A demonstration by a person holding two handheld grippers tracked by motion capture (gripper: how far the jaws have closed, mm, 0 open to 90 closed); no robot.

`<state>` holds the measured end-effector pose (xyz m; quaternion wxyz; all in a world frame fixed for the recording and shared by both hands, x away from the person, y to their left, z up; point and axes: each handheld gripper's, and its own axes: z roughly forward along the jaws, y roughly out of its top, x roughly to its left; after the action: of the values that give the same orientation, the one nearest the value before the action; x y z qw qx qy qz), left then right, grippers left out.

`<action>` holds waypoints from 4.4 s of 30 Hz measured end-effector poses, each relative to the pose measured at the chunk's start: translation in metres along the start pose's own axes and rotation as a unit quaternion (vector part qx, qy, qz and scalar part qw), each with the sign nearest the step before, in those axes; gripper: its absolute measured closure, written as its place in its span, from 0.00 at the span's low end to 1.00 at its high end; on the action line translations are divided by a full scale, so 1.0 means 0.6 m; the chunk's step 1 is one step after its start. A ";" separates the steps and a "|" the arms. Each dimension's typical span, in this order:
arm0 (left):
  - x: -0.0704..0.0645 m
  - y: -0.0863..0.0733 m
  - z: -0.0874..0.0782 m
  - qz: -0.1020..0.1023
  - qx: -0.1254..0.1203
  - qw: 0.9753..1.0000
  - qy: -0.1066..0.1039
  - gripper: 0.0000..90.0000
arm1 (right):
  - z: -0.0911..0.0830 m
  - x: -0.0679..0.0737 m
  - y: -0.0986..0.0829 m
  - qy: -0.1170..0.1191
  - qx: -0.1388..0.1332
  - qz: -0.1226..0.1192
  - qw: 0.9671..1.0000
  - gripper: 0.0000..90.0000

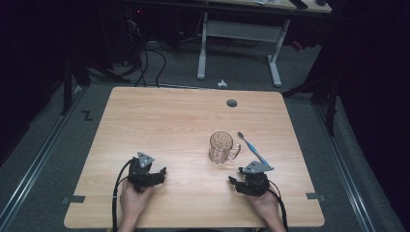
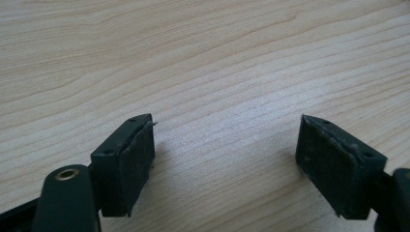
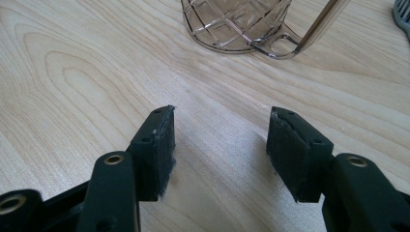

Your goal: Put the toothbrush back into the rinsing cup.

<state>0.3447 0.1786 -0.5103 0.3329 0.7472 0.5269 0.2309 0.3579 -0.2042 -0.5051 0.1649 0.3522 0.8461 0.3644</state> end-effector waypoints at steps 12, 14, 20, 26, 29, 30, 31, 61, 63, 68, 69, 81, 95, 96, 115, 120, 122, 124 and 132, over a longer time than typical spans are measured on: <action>0.000 0.000 0.000 -0.003 -0.001 1.000 0.002 0.25 | 0.000 0.000 0.000 0.000 0.000 0.000 1.000 0.48; 0.000 0.000 0.000 -0.004 -0.001 1.000 0.002 0.25 | 0.000 0.000 0.000 0.001 0.000 0.000 1.000 0.48; 0.000 0.000 0.000 -0.004 -0.001 1.000 0.003 0.25 | 0.001 0.001 0.001 -0.001 0.000 0.002 1.000 0.48; 0.000 0.000 0.000 -0.005 -0.001 1.000 0.003 0.25 | 0.001 0.001 0.001 -0.001 0.000 0.002 1.000 0.47; 0.000 0.000 0.000 -0.005 -0.001 1.000 0.003 0.25 | 0.001 0.001 0.001 -0.001 0.000 0.002 1.000 0.48; 0.000 0.000 0.000 -0.005 -0.001 1.000 0.003 0.25 | 0.001 0.001 0.001 -0.002 0.000 0.003 1.000 0.48; 0.000 0.000 0.000 -0.005 -0.001 1.000 0.003 0.25 | 0.001 0.001 0.001 -0.002 0.000 0.004 1.000 0.49; 0.001 0.001 0.001 -0.007 -0.001 1.000 0.004 0.25 | -0.040 -0.028 -0.025 -0.011 -0.021 0.056 0.998 0.59; 0.001 0.001 0.001 -0.007 -0.001 1.000 0.004 0.26 | -0.045 -0.030 -0.025 -0.013 -0.023 0.057 0.998 0.59; 0.001 0.001 0.001 -0.007 -0.001 1.000 0.004 0.26 | -0.053 -0.035 -0.030 -0.016 -0.025 0.059 0.998 0.60; 0.001 0.001 0.001 -0.007 -0.001 1.000 0.004 0.26 | -0.053 -0.035 -0.030 -0.016 -0.025 0.059 0.998 0.60; 0.001 0.001 0.001 -0.007 -0.002 1.000 0.005 0.26 | -0.075 -0.053 -0.048 -0.025 -0.032 0.072 0.997 0.60; 0.001 0.001 0.001 -0.007 -0.002 1.000 0.005 0.26 | -0.093 -0.074 -0.057 -0.039 -0.033 0.087 0.995 0.61; 0.001 0.001 0.001 -0.007 -0.002 1.000 0.005 0.26 | -0.094 -0.078 -0.058 -0.042 -0.035 0.089 0.995 0.61; 0.002 0.001 0.001 -0.008 -0.002 1.000 0.006 0.26 | -0.102 -0.101 -0.040 -0.063 -0.040 0.090 0.993 0.64; 0.002 0.001 0.001 -0.008 -0.002 1.000 0.006 0.26 | -0.100 -0.108 -0.035 -0.064 -0.039 0.093 0.993 0.64; 0.002 0.001 0.001 -0.008 -0.002 1.000 0.006 0.26 | -0.101 -0.111 -0.032 -0.065 -0.039 0.092 0.993 0.64; 0.002 0.001 0.001 -0.008 -0.002 1.000 0.006 0.26 | -0.102 -0.114 -0.029 -0.066 -0.041 0.095 0.992 0.64; 0.002 0.001 0.001 -0.009 -0.002 1.000 0.006 0.26 | -0.099 -0.131 -0.014 -0.062 -0.025 0.110 0.992 0.64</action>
<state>0.3456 0.1792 -0.5105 0.3334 0.7401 0.5352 0.2336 0.3767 -0.2942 -0.4690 0.1848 0.4606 0.7813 0.3785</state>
